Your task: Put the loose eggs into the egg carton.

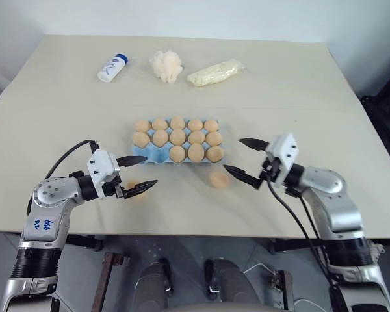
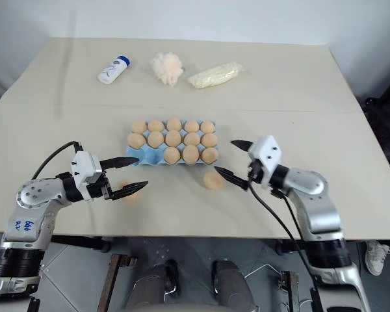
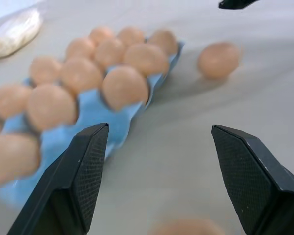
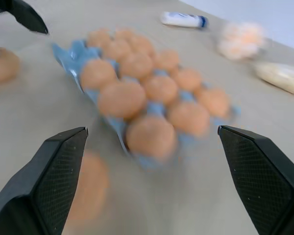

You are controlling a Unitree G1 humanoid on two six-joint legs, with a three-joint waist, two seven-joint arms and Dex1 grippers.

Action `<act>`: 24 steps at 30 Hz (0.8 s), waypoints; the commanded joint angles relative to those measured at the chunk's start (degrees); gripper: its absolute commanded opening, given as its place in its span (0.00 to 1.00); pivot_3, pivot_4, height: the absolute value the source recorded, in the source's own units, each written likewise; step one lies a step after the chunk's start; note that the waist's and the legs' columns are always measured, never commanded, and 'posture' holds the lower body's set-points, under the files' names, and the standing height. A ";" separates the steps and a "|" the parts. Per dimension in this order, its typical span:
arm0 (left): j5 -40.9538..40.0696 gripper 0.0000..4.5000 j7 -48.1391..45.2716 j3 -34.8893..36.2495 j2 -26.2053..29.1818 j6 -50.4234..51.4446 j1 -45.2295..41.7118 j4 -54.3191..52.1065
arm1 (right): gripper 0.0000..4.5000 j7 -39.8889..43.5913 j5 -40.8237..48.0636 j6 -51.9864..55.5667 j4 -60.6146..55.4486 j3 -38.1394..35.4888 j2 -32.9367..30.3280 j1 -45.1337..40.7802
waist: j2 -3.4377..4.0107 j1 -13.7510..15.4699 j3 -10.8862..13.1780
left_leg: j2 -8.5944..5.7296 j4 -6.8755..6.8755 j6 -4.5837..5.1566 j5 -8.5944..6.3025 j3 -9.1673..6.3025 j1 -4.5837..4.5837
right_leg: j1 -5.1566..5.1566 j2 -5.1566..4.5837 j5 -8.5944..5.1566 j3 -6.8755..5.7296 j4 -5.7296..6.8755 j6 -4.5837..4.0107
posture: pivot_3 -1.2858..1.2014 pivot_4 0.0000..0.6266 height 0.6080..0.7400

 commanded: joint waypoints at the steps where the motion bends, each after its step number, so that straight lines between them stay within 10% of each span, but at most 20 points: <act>1: 0.47 0.79 -1.58 -1.56 -0.80 -2.04 -2.09 1.63 | 0.99 2.69 3.26 -2.69 -3.82 -4.95 -2.90 6.88 | 0.00 0.02 0.00 | 0.02 0.01 0.06 0.04 0.01 0.02 | 0.01 0.02 0.00 0.02 0.00 0.00 | 0.52 0.24 1.00; 8: 0.85 0.79 -3.26 -2.96 -1.22 -3.09 -4.49 4.04 | 0.99 3.11 4.45 -4.53 -3.08 -6.01 -3.55 12.43 | 0.00 -0.22 0.00 | 0.01 0.19 0.08 0.05 -0.01 0.05 | 0.08 0.03 0.06 0.03 0.10 0.09 | 0.52 0.24 1.00; 24: -0.35 0.79 -1.15 -0.42 0.71 -0.69 0.60 -2.04 | 0.99 -2.40 -1.75 3.70 8.23 12.70 6.56 -5.26 | 0.00 -0.80 0.00 | 0.02 0.15 0.05 0.08 -0.07 -0.02 | 0.03 -0.01 0.11 -0.02 0.06 0.01 | 0.52 0.24 1.00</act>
